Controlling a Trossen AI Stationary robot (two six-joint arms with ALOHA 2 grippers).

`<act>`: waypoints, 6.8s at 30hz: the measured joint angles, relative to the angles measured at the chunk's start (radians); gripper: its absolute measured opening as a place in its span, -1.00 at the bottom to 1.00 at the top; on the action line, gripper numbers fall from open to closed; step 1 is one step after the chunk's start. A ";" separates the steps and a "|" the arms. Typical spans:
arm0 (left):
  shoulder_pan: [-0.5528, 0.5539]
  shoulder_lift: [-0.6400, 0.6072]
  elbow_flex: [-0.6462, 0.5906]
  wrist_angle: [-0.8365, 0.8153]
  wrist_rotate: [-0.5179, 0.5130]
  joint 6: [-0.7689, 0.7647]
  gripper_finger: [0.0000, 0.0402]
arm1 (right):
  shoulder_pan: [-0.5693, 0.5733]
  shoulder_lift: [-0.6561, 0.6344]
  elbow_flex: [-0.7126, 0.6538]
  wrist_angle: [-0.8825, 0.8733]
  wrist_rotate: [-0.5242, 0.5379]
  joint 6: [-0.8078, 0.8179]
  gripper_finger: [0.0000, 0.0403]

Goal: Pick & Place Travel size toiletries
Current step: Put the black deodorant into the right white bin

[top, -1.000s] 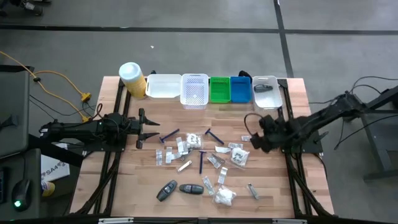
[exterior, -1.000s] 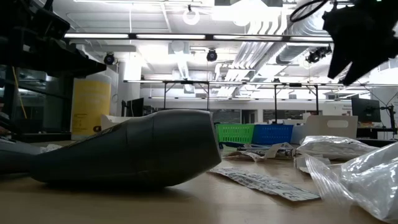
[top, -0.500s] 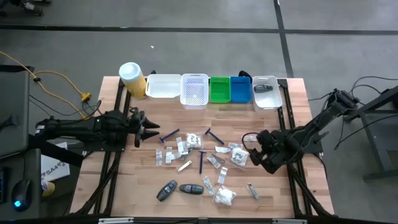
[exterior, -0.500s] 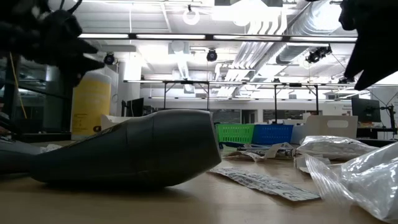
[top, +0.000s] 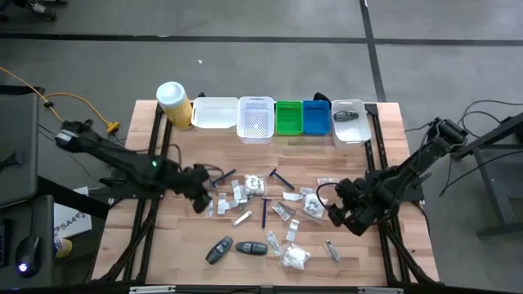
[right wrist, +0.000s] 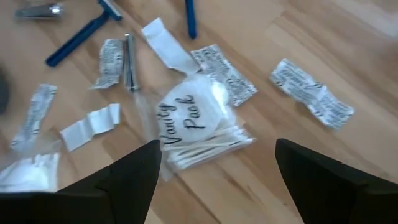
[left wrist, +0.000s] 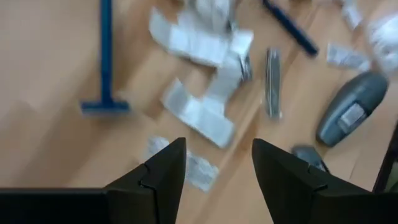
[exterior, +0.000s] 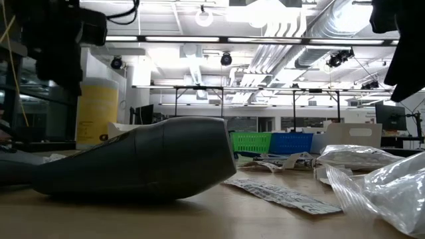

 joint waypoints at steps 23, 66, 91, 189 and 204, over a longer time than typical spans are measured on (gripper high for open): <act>-0.199 0.626 0.360 0.096 0.217 -0.292 0.06 | 0.092 0.000 0.000 0.020 0.006 -0.126 0.53; -0.202 0.865 0.473 -0.143 0.360 -0.464 -0.04 | 0.105 0.003 0.000 0.019 -0.045 -0.272 0.53; -0.128 0.873 0.657 -0.317 0.136 -0.174 -0.10 | 0.105 0.003 0.000 0.038 0.058 -0.327 0.53; 0.544 0.496 0.497 0.377 -0.053 1.148 0.26 | -1.314 -0.163 -0.117 0.287 0.143 -1.480 -0.03; 0.735 0.229 0.023 0.712 0.149 1.132 0.26 | -1.447 0.306 -0.049 0.234 0.330 -1.664 0.02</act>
